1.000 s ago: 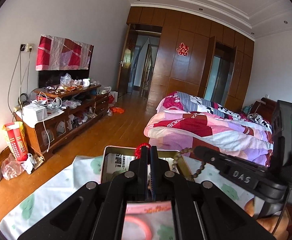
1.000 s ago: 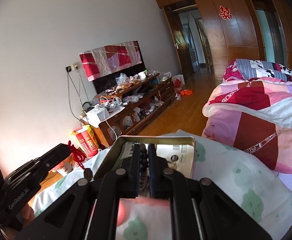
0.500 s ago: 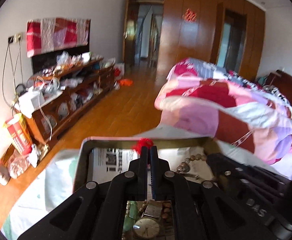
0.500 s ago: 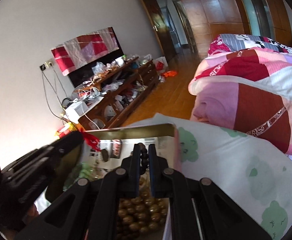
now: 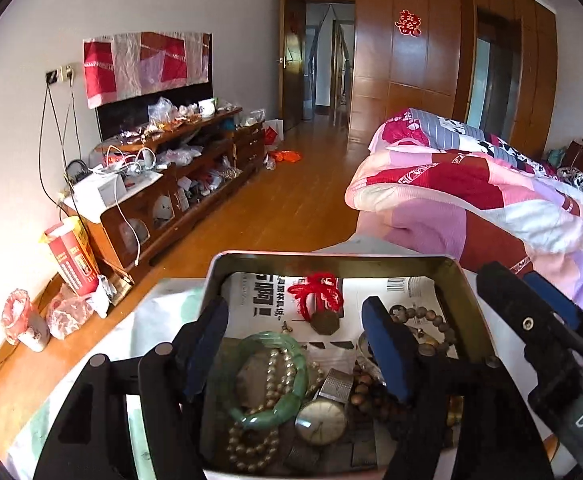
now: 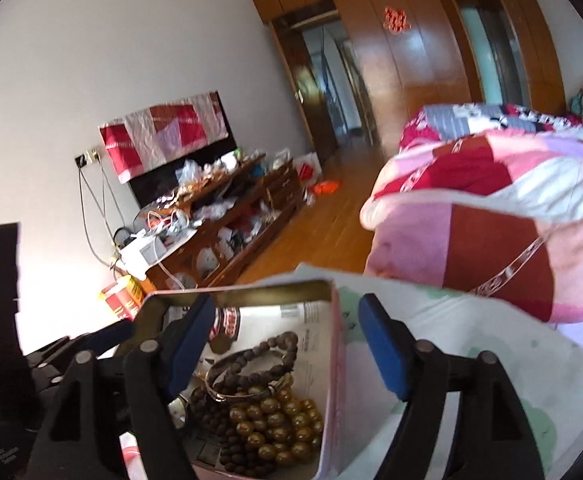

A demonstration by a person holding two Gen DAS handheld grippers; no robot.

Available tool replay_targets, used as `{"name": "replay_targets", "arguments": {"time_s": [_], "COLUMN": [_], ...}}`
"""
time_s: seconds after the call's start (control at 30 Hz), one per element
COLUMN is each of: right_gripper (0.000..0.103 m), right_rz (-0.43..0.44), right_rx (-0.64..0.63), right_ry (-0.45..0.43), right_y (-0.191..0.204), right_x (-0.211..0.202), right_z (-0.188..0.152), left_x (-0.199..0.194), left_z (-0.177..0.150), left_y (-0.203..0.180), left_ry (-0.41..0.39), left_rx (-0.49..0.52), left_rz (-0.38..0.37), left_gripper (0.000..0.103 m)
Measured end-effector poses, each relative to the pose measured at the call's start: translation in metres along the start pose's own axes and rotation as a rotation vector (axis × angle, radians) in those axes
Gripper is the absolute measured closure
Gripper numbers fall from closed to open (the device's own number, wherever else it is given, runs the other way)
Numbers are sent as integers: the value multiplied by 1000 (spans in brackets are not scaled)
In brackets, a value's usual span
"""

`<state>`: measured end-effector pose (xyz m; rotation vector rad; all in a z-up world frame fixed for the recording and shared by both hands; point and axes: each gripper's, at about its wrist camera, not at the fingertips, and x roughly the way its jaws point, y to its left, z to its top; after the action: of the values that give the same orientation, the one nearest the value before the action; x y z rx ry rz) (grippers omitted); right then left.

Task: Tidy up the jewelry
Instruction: 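Carry both held items over the tin and open both tools, then move both tools back from the tin toward the remaining items on the table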

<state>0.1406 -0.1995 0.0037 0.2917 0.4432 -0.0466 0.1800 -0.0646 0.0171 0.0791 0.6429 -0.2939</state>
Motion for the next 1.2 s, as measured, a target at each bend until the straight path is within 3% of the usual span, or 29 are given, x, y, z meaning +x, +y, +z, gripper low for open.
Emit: {"name": "replay_targets", "arguments": {"time_s": [0.67, 1.2], "right_gripper": [26, 26], "right_rz": [-74, -61], "right_rx": [8, -15], "right_ry": [31, 93], "right_y": [-5, 2], "right_x": [-50, -74], "right_z": [-32, -60], "left_x": [-48, -89], "left_z": [-46, -95], "left_y": [26, 49], "left_ry": [29, 70], "left_rx": [-89, -117], "left_rz": [31, 48], "left_gripper": [33, 33]}}
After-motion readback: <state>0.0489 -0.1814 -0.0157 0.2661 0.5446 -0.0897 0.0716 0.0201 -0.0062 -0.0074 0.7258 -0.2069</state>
